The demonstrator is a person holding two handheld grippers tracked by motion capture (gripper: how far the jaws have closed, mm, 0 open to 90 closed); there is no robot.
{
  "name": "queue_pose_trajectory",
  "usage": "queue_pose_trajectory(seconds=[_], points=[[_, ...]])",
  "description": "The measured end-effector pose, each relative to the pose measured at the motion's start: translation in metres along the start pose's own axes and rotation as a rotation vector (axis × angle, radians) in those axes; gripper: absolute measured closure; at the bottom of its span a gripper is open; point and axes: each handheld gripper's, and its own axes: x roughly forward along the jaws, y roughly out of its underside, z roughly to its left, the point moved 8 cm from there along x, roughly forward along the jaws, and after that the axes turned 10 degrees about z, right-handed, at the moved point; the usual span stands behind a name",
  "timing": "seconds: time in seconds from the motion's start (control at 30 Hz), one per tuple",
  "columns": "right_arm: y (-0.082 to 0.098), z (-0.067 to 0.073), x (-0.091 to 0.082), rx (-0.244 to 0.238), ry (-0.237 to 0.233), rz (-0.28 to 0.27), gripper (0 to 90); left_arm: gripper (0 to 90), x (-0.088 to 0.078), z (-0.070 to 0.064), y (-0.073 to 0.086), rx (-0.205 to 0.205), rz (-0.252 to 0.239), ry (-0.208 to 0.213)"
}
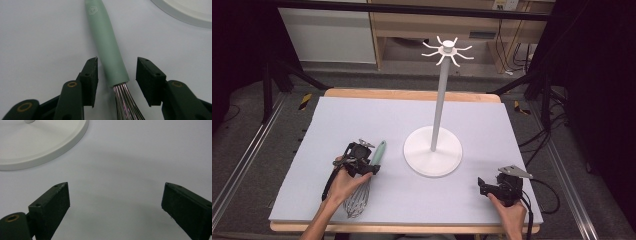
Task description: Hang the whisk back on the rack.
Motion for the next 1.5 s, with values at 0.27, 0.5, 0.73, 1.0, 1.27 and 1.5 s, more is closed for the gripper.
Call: queue_pose_trajectory(seconds=[0.27,0.5,0.73,1.0,1.27,1.5], points=[[0.000,0.000,0.001,-0.002,0.000,0.005,8.6,59.4,0.006,0.003,0.002,-0.030,0.042,0.003],[0.000,0.000,0.001,-0.004,0.001,0.007,8.6,61.5,0.012,0.002,0.002,-0.037,0.075,0.010],[0.001,0.000,0.001,0.002,-0.001,0.009,8.7,63.3,0.012,0.003,0.001,-0.057,0.088,0.026],[0.001,0.000,0.002,-0.001,0.000,0.016,8.7,64.7,0.011,0.005,0.001,-0.062,0.112,0.047],[0.001,-0.001,0.003,0.000,-0.006,0.016,8.7,66.0,0.010,0.005,0.000,-0.067,0.150,0.035],[0.002,0.000,0.002,0.008,-0.011,0.019,8.6,67.3,0.010,0.006,0.000,-0.076,0.155,0.039]])
